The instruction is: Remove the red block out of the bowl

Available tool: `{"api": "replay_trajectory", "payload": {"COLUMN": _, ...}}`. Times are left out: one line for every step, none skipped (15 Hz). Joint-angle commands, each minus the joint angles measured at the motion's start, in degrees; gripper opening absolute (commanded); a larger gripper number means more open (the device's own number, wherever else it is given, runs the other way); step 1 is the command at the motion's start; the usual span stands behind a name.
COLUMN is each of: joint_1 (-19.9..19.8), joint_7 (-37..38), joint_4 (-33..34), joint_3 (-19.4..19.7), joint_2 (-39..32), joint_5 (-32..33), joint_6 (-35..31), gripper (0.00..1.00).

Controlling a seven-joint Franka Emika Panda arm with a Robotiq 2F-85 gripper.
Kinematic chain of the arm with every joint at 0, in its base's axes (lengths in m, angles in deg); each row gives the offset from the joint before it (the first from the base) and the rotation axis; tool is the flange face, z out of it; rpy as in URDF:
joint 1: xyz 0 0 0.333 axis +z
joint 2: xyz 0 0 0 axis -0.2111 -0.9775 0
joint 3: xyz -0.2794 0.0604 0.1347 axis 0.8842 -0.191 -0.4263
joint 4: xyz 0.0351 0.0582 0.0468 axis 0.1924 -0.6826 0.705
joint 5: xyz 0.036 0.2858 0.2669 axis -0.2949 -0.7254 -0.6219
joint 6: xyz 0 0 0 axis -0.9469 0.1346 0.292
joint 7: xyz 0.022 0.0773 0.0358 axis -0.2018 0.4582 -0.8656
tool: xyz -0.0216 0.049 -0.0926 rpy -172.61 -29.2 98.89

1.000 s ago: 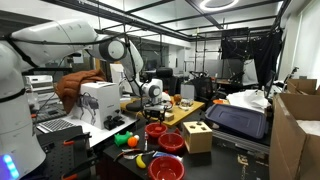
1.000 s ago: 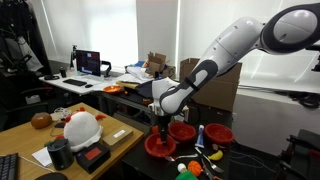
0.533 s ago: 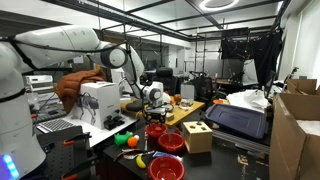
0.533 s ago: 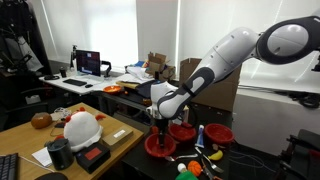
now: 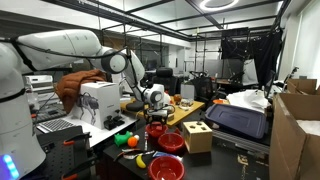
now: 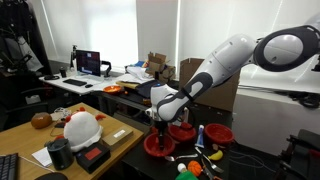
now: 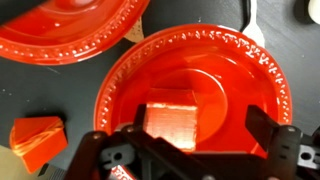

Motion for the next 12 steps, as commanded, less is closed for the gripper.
{"api": "replay_trajectory", "payload": {"joint_1": -0.5, "joint_7": -2.62, "joint_4": 2.36, "joint_3": -0.74, "joint_2": -1.04, "joint_5": 0.53, "joint_6": 0.0, "gripper": 1.0}}
{"api": "replay_trajectory", "payload": {"joint_1": -0.56, "joint_7": -3.03, "joint_4": 2.19, "joint_3": -0.83, "joint_2": -0.78, "joint_5": 0.52, "joint_6": -0.05, "gripper": 1.0}}
{"api": "replay_trajectory", "payload": {"joint_1": -0.58, "joint_7": -3.64, "joint_4": 1.18, "joint_3": -0.86, "joint_2": 0.11, "joint_5": 0.16, "joint_6": 0.09, "gripper": 1.0}}
{"api": "replay_trajectory", "payload": {"joint_1": -0.6, "joint_7": -4.33, "joint_4": 0.71, "joint_3": -0.98, "joint_2": 0.5, "joint_5": 0.2, "joint_6": -0.16, "gripper": 1.0}}
{"api": "replay_trajectory", "payload": {"joint_1": -0.63, "joint_7": -4.73, "joint_4": 0.48, "joint_3": -1.12, "joint_2": 0.67, "joint_5": 0.17, "joint_6": -0.25, "gripper": 1.0}}
{"api": "replay_trajectory", "payload": {"joint_1": -0.58, "joint_7": -5.36, "joint_4": 0.56, "joint_3": -1.12, "joint_2": 0.56, "joint_5": 0.2, "joint_6": -0.28, "gripper": 1.0}}
{"api": "replay_trajectory", "payload": {"joint_1": -0.58, "joint_7": -5.55, "joint_4": 0.67, "joint_3": -1.11, "joint_2": 0.4, "joint_5": 0.15, "joint_6": -0.23, "gripper": 1.0}}
{"api": "replay_trajectory", "payload": {"joint_1": -0.68, "joint_7": -6.09, "joint_4": 0.66, "joint_3": -1.11, "joint_2": 0.25, "joint_5": 0.13, "joint_6": -0.31, "gripper": 1.0}}
{"api": "replay_trajectory", "payload": {"joint_1": -0.72, "joint_7": -6.28, "joint_4": 0.62, "joint_3": -1.03, "joint_2": 0.16, "joint_5": 0.13, "joint_6": -0.41, "gripper": 1.0}}
{"api": "replay_trajectory", "payload": {"joint_1": -0.78, "joint_7": -6.45, "joint_4": 0.57, "joint_3": -0.95, "joint_2": 0.07, "joint_5": 0.18, "joint_6": -0.59, "gripper": 1.0}}
{"api": "replay_trajectory", "payload": {"joint_1": -0.86, "joint_7": -6.7, "joint_4": 0.53, "joint_3": -0.81, "joint_2": -0.08, "joint_5": 0.27, "joint_6": -0.67, "gripper": 1.0}}
{"api": "replay_trajectory", "payload": {"joint_1": -0.98, "joint_7": -7.18, "joint_4": 0.48, "joint_3": -0.72, "joint_2": -0.19, "joint_5": 0.32, "joint_6": -0.74, "gripper": 1.0}}
